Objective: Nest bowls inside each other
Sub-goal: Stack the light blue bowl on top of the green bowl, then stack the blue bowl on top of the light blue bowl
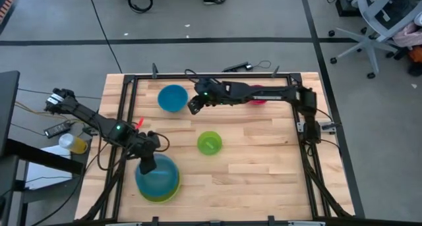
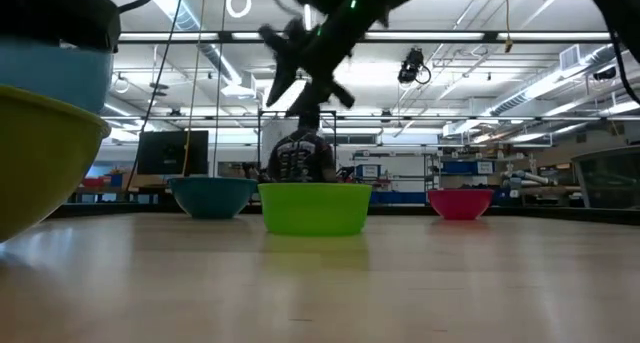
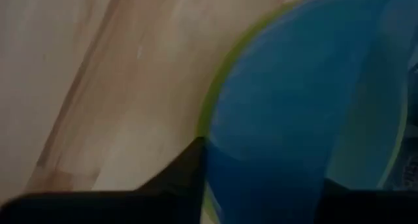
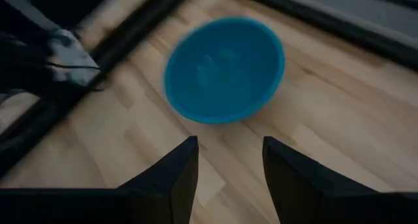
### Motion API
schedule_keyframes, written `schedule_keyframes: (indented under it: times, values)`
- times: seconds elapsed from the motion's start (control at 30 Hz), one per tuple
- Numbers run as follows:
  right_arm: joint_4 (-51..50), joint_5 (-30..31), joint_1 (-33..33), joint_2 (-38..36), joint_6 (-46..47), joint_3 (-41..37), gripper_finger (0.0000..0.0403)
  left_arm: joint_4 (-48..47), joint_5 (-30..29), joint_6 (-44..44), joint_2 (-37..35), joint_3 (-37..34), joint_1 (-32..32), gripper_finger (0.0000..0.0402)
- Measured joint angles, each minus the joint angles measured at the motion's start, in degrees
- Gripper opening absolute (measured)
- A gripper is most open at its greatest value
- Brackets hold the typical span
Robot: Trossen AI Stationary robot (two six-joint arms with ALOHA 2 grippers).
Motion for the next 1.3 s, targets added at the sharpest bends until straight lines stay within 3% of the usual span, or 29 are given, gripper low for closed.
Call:
schedule_keyframes:
  times: [0.2,0.37,0.53,0.67,0.87,1.07,1.17,1.3]
  values:
    - [6.7,0.5,-2.5,7.0,2.0,0.0,0.0174,1.3,1.8,-0.9,0.0,-0.1,-0.2,0.0237]
    - [9.9,0.2,-4.8,11.3,5.4,-0.1,0.0174,0.5,3.7,-1.5,-0.1,0.2,-0.2,0.0287]
    - [20.1,-4.1,-7.3,13.5,9.3,0.1,0.0174,-0.8,2.1,-1.2,-1.2,2.6,0.5,0.0292]
    - [21.9,-1.4,-7.8,13.6,9.1,0.0,0.0174,-6.2,-3.0,-1.3,-3.4,5.9,1.3,0.0293]
    - [20.4,-5.4,-9.5,13.6,11.5,0.0,0.0174,-15.1,-8.5,-1.8,-6.3,9.5,5.1,0.0293]
    - [15.4,-7.4,-8.3,13.6,13.7,2.0,0.0174,-16.6,-12.8,-2.0,-6.7,9.7,10.7,0.0293]
    - [14.8,-8.8,-7.3,13.6,15.2,2.0,0.0174,-16.6,-16.7,2.3,-5.7,9.7,13.7,0.0293]
    - [11.7,-10.9,-5.7,13.0,14.9,2.0,0.0174,-14.8,-23.0,18.5,-3.1,9.2,19.6,0.0285]
